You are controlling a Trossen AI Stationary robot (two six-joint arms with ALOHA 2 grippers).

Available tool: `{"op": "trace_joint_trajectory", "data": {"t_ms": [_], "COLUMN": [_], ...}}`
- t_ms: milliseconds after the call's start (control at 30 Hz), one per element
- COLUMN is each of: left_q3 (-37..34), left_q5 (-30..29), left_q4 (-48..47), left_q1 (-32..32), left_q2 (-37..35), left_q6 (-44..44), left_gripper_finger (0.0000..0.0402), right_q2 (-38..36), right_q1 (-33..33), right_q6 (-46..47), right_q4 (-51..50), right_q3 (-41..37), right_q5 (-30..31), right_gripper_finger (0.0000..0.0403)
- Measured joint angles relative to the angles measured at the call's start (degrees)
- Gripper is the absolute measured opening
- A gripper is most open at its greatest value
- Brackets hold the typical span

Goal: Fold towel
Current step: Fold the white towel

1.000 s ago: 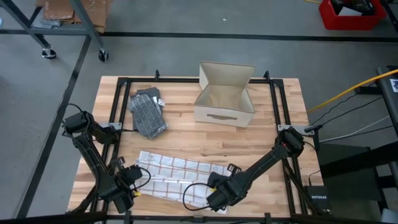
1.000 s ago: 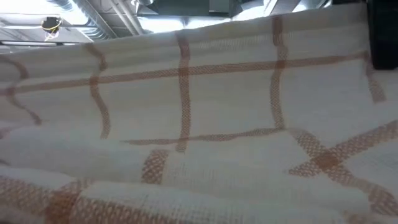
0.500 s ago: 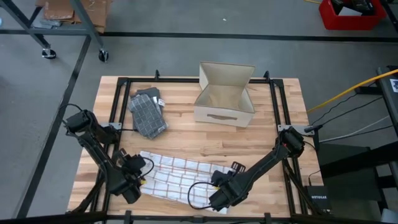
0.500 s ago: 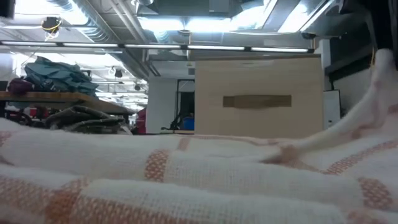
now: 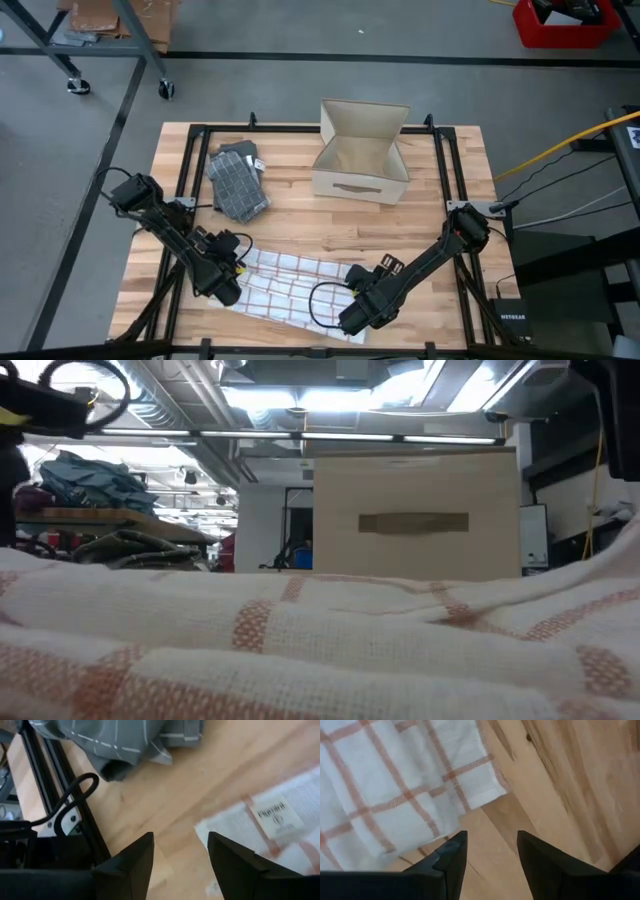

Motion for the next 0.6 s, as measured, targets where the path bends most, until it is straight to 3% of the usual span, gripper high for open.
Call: {"op": "trace_joint_trajectory", "data": {"t_ms": [200, 400, 600], "left_q3": [-0.16, 4.86, 6.26], "left_q5": [-0.47, 1.38, 1.29], "left_q4": [-1.25, -2.17, 3.63], "left_q1": [3.5, 4.22, 2.03], "left_q2": [-0.23, -5.97, -13.85], "left_q6": [3.34, 23.42, 38.66], "left_gripper_finger": [0.0172, 0.0151, 0.0143], "right_q2": [-0.34, -1.14, -1.14], "right_q1": [0.12, 1.3, 3.25], "right_q6": [4.54, -7.12, -15.14], "right_q4": [0.11, 1.34, 6.15], "right_q3": [1.41, 9.59, 10.33], "right_q5": [0.02, 4.22, 3.82], "right_gripper_finger": [0.0177, 0.0177, 0.0177]}}
